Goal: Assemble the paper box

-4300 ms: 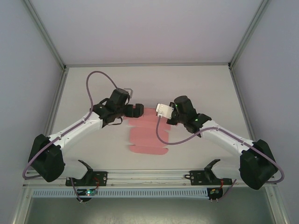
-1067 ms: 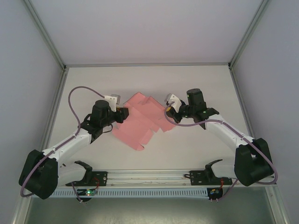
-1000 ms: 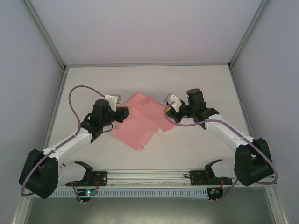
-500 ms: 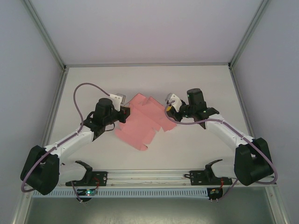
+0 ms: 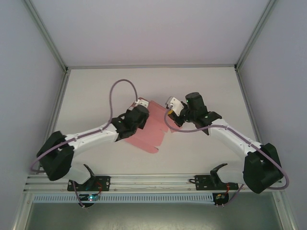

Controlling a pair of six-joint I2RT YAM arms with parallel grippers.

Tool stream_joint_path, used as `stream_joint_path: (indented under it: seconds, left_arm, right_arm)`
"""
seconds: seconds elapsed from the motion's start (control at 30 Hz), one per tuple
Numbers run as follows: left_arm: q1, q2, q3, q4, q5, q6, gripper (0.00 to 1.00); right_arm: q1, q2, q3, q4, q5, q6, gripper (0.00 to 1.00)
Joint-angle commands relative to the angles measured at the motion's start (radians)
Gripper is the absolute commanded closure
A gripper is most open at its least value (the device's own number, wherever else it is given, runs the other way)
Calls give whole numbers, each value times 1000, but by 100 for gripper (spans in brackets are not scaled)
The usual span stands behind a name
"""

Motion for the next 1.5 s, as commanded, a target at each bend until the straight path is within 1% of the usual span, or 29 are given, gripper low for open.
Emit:
stream_joint_path:
  seconds: [0.0,0.07,0.17,0.33,0.47,0.6,0.67,0.73,0.8,0.83,0.9,0.97,1.0,1.03,1.07,1.1,1.13,1.2,1.3,1.37,1.47]
  left_arm:
    - [-98,82,102,4,-135,43,100]
    - [-118,131,148,-16,-150,38,100]
    - [-120,159,166,19,-66,10,100]
    - [-124,166,156,73,6,-39,100]
    - [-124,161,114,123,28,-58,100]
    - [-123,133,90,124,31,-69,100]
    - [-121,120,77,127,37,-81,97]
    - [-121,107,69,120,34,-100,90]
    - [-120,92,62,96,35,-126,86]
    - [-119,78,55,85,35,-142,83]
    - [-120,45,29,68,32,-165,74]
    - [-119,-7,-9,51,37,-189,63]
    - [-119,-38,-29,45,42,-202,55]
    - [-120,-75,-55,42,60,-208,44]
    - [-121,-112,-78,38,75,-211,36]
    - [-120,-150,-102,34,90,-220,22]
    - [-120,-195,-126,25,111,-224,1]
    - [-120,-287,-175,6,124,-241,0]
    - [-121,-404,-226,-71,76,-278,0]
    - [-121,-462,-244,-124,23,-298,0]
    - [-117,-520,-228,-235,-94,-363,0]
  right_arm:
    - [28,-21,11,24,2,19,100]
    - [34,-25,4,27,2,13,100]
    - [37,-27,-4,29,4,1,100]
    - [38,-19,-10,22,25,-19,100]
    - [40,-17,-18,28,50,-36,100]
    - [40,-20,-21,27,68,-49,100]
    - [40,-16,-22,33,61,-52,100]
    - [44,-13,-22,35,64,-58,100]
    - [46,-13,-21,34,77,-64,100]
    - [47,-14,-20,32,82,-69,100]
    - [52,-19,-22,35,90,-83,100]
    - [60,-18,-25,42,104,-103,100]
    - [65,-16,-29,49,119,-113,100]
    - [73,-15,-30,52,135,-127,100]
    - [80,-11,-28,53,155,-142,100]
    - [87,-6,-26,56,183,-150,100]
    - [95,-1,-21,54,205,-162,100]
    - [107,12,-11,48,233,-192,100]
    - [119,41,-4,61,268,-217,100]
    - [136,57,-11,92,296,-245,100]
    - [162,76,-22,139,343,-310,100]
